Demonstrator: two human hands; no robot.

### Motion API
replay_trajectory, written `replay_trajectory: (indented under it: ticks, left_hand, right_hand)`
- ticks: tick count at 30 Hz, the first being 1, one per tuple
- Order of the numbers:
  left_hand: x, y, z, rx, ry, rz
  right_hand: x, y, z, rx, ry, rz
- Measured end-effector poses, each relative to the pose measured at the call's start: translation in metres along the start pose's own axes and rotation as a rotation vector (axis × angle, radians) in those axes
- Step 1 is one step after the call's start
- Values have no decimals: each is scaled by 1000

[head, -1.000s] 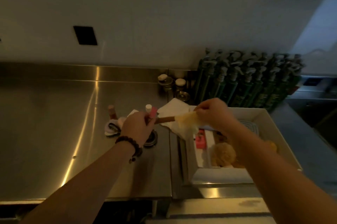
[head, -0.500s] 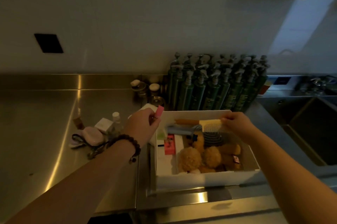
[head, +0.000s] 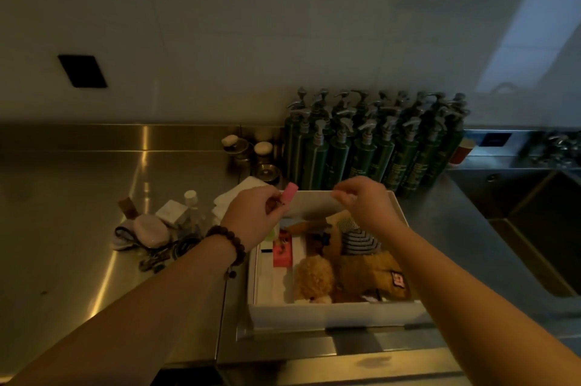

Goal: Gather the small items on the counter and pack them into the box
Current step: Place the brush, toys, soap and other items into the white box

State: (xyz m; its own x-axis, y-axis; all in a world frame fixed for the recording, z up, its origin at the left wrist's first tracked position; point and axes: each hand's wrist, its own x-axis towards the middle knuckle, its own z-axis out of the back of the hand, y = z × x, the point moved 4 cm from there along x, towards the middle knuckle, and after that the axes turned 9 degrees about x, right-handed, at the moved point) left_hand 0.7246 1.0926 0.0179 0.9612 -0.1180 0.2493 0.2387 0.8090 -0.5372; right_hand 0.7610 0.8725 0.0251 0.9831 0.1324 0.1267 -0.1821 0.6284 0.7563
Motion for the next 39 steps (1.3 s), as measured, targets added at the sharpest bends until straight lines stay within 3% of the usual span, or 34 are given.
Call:
replay_trajectory:
  ticks: [4,8,12,16,21,26,30,35,39]
  left_hand:
    - [2,-16,-9,-46,63,-43]
    - [-3,-8,-12,-41,78,-46]
    - [-17,23,-12,161,209,-6]
    - [-35,47,-24,271,379,-12]
    - [-36,53,-25,271,362,-42]
    - [-36,60,-28,232,360,-58]
    - [-38,63,-31,174,336,-67]
    - [-40,62,-33,172,284,-73]
    - [-58,84,-25,244,200,-37]
  right_hand:
    - [-11,45,-36,312,210,32]
    - [-11,42,-47,355,141,13]
    - [-8,25,-59,172,174,-59]
    - [-13,8,-100,-136,387,-169]
    - [-18,10,-134,-296,547,-127]
    - [-13,1,-144,-307,586,-122]
    - [-8,-2,-132,-247,522,-96]
    - [-3,23,-110,98,118,-136]
    - [-8,79,-123,272,125,-58]
